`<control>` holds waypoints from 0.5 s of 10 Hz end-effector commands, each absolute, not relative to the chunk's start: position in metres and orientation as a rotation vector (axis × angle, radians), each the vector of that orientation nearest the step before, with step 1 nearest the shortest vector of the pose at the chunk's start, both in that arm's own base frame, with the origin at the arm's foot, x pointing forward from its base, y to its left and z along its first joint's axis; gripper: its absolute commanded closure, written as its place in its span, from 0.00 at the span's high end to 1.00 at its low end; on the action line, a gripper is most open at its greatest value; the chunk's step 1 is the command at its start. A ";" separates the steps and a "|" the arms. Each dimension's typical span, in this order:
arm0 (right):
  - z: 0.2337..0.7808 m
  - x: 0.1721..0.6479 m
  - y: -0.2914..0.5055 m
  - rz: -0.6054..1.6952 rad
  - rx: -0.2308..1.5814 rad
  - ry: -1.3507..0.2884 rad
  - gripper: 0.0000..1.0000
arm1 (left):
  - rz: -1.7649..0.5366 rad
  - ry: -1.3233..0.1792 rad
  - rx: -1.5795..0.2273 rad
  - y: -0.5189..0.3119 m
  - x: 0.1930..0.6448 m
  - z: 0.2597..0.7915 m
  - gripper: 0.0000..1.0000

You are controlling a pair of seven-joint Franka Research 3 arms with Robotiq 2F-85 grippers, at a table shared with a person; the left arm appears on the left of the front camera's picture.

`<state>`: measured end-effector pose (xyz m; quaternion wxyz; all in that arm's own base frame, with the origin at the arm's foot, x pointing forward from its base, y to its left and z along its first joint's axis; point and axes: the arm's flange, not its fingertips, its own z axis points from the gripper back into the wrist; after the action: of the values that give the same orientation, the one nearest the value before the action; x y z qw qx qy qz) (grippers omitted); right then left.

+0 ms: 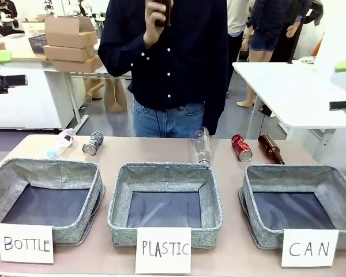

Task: Sort the can waste into the basket.
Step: Pick up the can waste from the table and place it in the right Fabric basket.

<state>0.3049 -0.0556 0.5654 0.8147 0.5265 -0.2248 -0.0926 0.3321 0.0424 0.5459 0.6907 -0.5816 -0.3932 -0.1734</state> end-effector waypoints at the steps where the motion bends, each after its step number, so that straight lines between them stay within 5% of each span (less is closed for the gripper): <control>1: 0.587 0.347 -0.008 -0.298 0.692 -0.656 1.00 | -0.403 -0.899 -1.279 0.040 0.334 0.548 1.00; 5: 0.574 0.401 0.043 -0.116 0.172 -0.582 1.00 | -0.403 -0.899 -1.279 0.040 0.334 0.548 1.00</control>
<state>0.3878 0.0441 0.5765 0.9240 0.1553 -0.3462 -0.0470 0.3326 0.0410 0.5455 0.7023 -0.5711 -0.3887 -0.1719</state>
